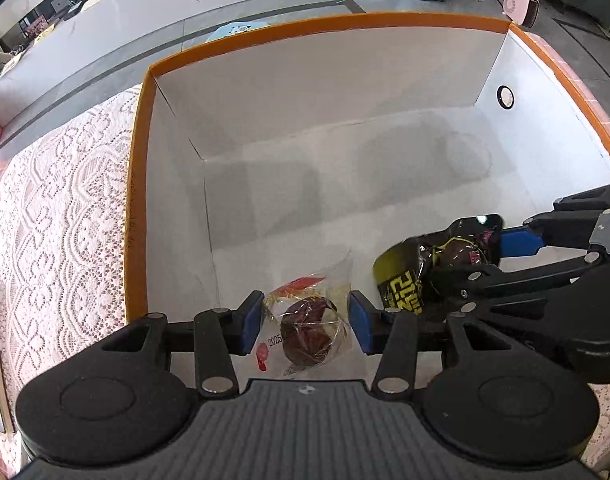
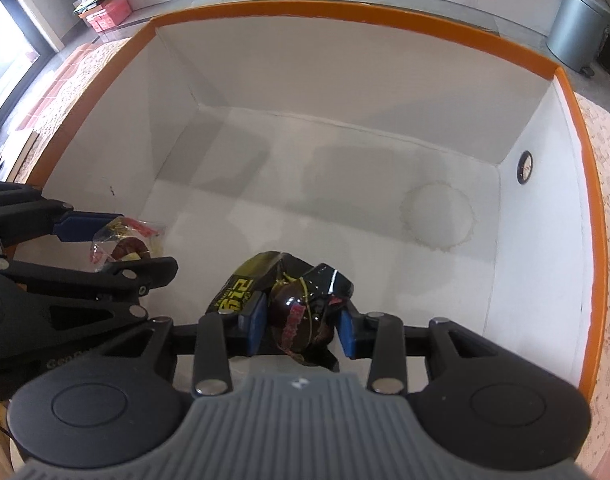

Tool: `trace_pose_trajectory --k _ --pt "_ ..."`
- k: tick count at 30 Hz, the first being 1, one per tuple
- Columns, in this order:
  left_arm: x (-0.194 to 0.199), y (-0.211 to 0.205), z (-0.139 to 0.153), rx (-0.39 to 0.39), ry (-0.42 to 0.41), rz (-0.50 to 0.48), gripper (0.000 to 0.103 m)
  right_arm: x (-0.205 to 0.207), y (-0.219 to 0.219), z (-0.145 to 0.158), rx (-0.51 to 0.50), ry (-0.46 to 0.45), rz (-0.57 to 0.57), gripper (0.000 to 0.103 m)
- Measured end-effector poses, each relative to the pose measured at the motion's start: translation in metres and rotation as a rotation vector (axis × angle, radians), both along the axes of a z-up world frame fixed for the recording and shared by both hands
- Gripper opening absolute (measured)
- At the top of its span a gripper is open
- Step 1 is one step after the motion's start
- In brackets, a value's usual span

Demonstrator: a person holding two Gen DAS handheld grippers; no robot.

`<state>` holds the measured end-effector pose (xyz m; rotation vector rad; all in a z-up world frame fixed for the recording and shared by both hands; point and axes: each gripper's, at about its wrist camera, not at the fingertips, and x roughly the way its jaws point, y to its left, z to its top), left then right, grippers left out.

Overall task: Organize snacks
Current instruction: 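Open both tools to drop the date and chocolate packet into the box, then move both tools back down toward the snack pile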

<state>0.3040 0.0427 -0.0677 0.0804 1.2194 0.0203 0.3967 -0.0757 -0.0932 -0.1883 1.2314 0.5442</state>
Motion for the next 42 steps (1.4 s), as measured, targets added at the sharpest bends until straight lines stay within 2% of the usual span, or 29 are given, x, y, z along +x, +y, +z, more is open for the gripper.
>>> trace_pose_trajectory --k 4,9,11,12,14,20,25,30,33,37,42 --pt "0.001 -0.001 0.006 -0.009 0.007 0.012 0.057 -0.001 -0.002 0.004 -0.034 -0.006 -0.022 0.051" --pt "-0.007 0.004 0.017 -0.010 -0.007 0.023 0.059 -0.004 -0.008 0.017 -0.044 -0.034 -0.029 0.062" --pt "-0.012 0.002 0.025 0.020 -0.036 0.036 0.073 -0.007 -0.010 0.023 -0.049 -0.056 -0.029 0.064" --pt "-0.016 0.000 0.030 0.038 -0.058 0.039 0.075 -0.009 -0.012 0.027 -0.052 -0.069 -0.029 0.065" --pt "-0.023 -0.001 0.038 0.046 -0.097 0.043 0.075 -0.013 -0.016 0.035 -0.046 -0.087 -0.033 0.070" --pt "-0.050 -0.004 0.066 -0.006 -0.190 0.066 0.075 -0.033 -0.026 0.059 -0.022 -0.159 -0.068 0.072" --pt "-0.076 -0.009 0.084 -0.023 -0.260 0.031 0.075 -0.059 -0.039 0.081 0.037 -0.241 -0.114 0.074" --pt "-0.104 -0.015 0.104 -0.047 -0.334 0.019 0.075 -0.097 -0.053 0.106 0.089 -0.338 -0.159 0.084" --pt "-0.124 -0.019 0.110 -0.067 -0.376 0.000 0.075 -0.125 -0.064 0.120 0.125 -0.395 -0.182 0.085" --pt "-0.145 -0.024 0.110 -0.069 -0.412 -0.014 0.075 -0.163 -0.074 0.131 0.175 -0.450 -0.198 0.096" --pt "-0.174 -0.028 0.100 -0.092 -0.412 -0.036 0.074 -0.208 -0.081 0.137 0.191 -0.522 -0.229 0.099"
